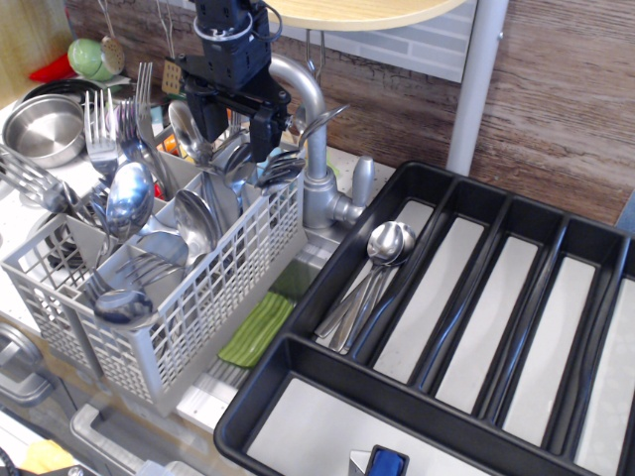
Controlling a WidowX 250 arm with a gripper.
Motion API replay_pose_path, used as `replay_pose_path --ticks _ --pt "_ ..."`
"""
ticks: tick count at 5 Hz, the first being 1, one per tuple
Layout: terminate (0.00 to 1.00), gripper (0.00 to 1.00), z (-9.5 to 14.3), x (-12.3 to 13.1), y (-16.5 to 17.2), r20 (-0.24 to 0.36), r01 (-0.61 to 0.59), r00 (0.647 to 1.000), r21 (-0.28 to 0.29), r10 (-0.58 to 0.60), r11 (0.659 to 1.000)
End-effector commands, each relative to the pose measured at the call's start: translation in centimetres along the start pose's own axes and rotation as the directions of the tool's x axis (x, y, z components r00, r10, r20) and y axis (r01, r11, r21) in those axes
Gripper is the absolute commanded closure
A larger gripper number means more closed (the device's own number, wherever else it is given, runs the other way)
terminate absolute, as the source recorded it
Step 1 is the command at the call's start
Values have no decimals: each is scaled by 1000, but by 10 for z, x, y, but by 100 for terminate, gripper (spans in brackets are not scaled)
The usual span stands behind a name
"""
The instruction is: Put small spoon from basket to tray
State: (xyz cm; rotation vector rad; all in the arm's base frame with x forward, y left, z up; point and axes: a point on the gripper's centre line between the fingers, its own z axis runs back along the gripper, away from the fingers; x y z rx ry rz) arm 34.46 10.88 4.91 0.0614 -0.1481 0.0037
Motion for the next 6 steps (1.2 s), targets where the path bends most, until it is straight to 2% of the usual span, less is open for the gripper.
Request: replay_pose_path --ticks 1,2,3,4,5,6 --pt "0 0 -4 4 5 41 6 999 -5 -6 1000" --pt "0 100 -4 3 4 44 -2 999 9 1 1000" --pt "0 100 5 3 0 32 -3 999 43 2 999" --pt "0 100 27 5 -5 -17 0 1000 94 2 996" --pt "0 100 64 6 -9 -79 2 997 180 12 984" --pt "0 100 98 2 -19 -106 4 994 270 26 963"
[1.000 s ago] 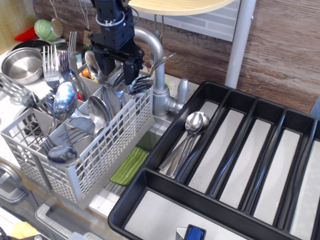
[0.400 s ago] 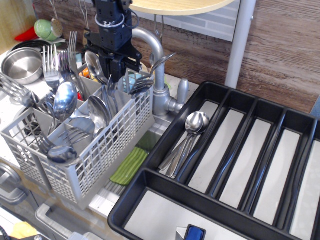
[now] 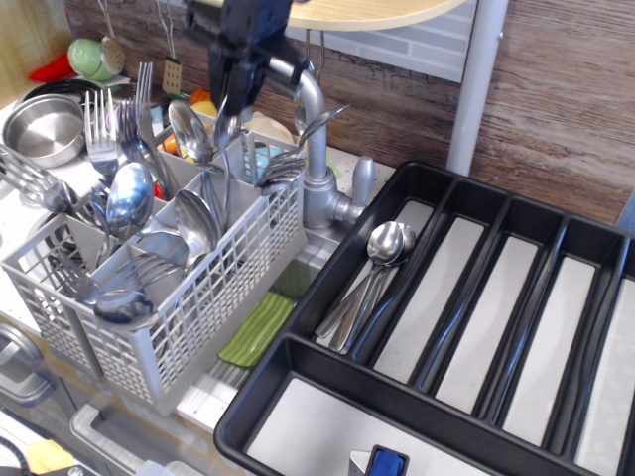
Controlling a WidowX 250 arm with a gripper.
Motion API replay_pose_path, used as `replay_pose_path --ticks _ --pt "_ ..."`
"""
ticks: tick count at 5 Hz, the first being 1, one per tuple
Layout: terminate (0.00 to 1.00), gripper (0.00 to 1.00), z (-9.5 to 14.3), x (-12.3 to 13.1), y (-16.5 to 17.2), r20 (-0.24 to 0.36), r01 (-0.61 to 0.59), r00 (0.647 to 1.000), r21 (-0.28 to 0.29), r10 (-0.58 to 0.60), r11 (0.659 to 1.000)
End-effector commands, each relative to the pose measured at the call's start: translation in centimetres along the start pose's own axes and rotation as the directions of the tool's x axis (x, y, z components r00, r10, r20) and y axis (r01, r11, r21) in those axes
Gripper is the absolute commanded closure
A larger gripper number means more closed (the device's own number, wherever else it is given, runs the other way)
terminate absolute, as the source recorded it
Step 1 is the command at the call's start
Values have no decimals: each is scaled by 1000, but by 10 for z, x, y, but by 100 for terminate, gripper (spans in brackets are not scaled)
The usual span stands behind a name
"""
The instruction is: Put small spoon from basket to tray
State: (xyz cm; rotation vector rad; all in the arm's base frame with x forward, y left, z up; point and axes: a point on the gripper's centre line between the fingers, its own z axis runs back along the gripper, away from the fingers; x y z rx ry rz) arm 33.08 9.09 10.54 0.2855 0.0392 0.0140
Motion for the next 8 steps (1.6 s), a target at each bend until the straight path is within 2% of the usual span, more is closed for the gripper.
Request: replay_pose_path --ticks 1,2,3,4,5,7,8 --pt "0 100 65 -2 0 65 -48 997 98 42 994" --pt "0 100 89 12 -12 56 -59 997 80 55 995" --pt "0 100 108 25 -29 37 -74 997 34 72 997" --pt "0 100 121 31 -49 9 -82 997 33 82 996" --pt "0 100 103 30 -68 0 -55 999 55 55 997" --pt "0 100 50 13 -91 -18 -3 1000 85 4 996" --pt "0 100 30 10 -97 -12 -1 1000 45 1 999"
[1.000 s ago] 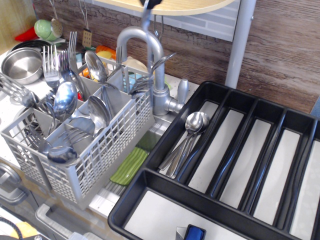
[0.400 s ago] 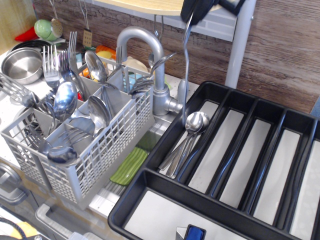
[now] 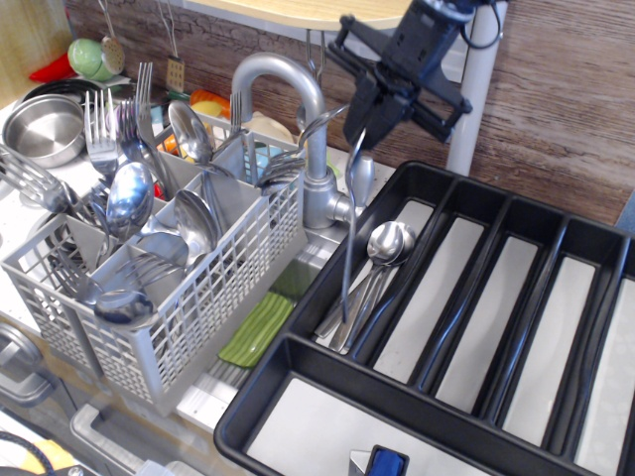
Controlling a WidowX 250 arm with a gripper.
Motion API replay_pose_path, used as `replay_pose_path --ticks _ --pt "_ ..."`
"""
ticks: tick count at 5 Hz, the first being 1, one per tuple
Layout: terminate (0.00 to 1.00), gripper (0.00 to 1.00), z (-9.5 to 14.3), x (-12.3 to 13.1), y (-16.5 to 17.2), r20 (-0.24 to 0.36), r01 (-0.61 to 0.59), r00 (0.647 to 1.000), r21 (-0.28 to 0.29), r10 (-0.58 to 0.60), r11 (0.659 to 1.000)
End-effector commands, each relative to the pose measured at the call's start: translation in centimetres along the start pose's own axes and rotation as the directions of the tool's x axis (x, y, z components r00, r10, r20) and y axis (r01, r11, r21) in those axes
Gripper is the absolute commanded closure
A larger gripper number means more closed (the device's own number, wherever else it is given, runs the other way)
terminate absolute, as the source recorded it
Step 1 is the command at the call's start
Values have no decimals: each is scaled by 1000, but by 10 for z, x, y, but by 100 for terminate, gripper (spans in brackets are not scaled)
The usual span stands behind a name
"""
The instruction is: Put small spoon from basket to tray
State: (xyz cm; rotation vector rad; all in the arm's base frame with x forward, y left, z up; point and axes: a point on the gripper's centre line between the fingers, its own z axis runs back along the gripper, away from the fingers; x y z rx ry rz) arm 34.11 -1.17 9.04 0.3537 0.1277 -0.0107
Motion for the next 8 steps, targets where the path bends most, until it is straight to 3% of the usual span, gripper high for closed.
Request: replay_pose_path --ticks 1,2,3,4,7,8 --pt "0 100 -6 2 1 125 -27 992 1 27 1000" --pt "0 100 -18 8 2 167 -16 986 26 11 1000" --pt "0 100 -26 9 2 172 -6 985 17 3 1000" --pt "0 0 -31 7 0 202 3 979 -19 1 1000" --pt "0 0 -31 7 0 202 3 979 -19 1 1000" --pt "100 0 -31 7 0 202 3 979 -19 1 1000"
